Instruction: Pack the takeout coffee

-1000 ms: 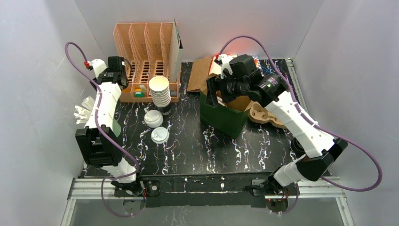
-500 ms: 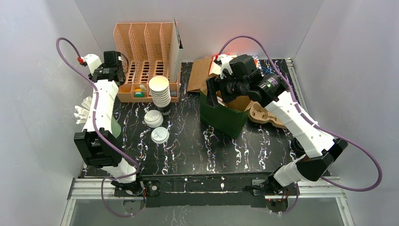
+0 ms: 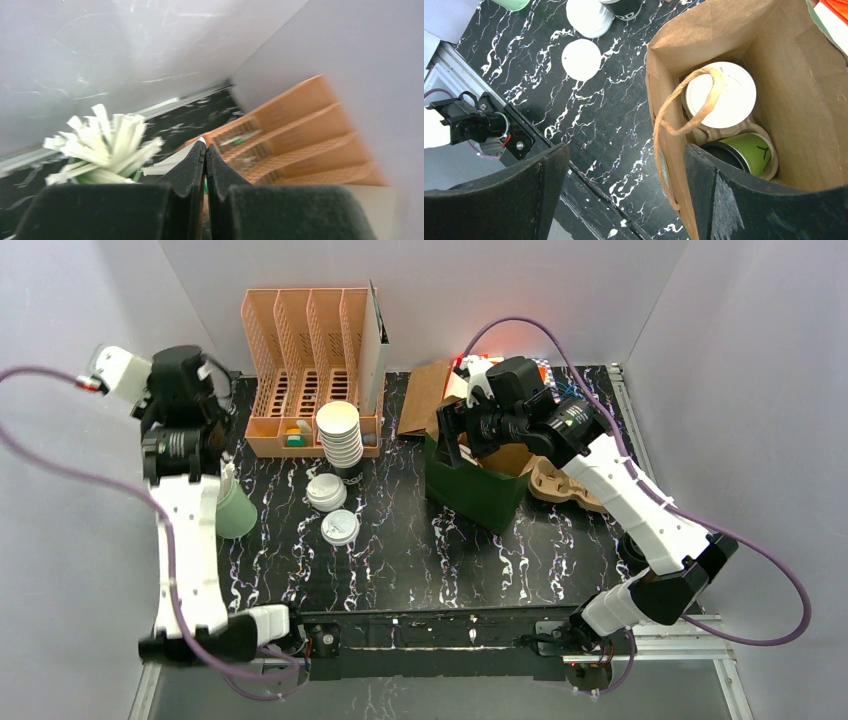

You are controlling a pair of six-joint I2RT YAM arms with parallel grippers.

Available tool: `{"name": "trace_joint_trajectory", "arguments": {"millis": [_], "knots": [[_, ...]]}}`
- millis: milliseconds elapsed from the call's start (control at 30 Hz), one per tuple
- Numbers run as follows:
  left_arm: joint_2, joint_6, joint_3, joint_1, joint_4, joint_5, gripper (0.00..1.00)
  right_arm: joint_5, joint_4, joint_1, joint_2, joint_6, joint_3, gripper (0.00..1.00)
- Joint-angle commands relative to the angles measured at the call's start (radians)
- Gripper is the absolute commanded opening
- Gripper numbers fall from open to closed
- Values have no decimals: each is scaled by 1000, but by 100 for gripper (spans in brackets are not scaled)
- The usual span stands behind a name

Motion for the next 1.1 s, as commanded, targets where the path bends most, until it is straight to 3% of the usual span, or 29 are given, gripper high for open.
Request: {"name": "trace_joint_trajectory", "arguments": {"millis": [0, 100, 333, 533, 633, 733, 900, 1067], "knots": [[-252, -111, -117, 5, 311, 93, 0, -18, 48, -1, -12, -1, 26, 92], [-318, -129, -127, 5, 414, 141, 0, -14, 55, -3, -20, -6, 27, 92], [-335, -172, -43, 5, 469, 332, 0, 0, 108, -3, -53, -4, 10, 93], [-234, -291, -26, 6, 500, 783, 0, 84, 174, -2, -117, -8, 11, 94], [-174, -385, -58, 6, 629, 1046, 0, 199, 213, -2, -194, -8, -35, 94], [-123, -478, -60, 5, 754, 1188, 0, 330, 223, -3, -267, -21, -82, 94], [-55, -668, -75, 4, 939, 1375, 0, 586, 248, -3, -387, -34, -161, 95], [-12, -730, -79, -35, 947, 1471, 0, 711, 299, -2, -461, -71, -219, 95]]}}
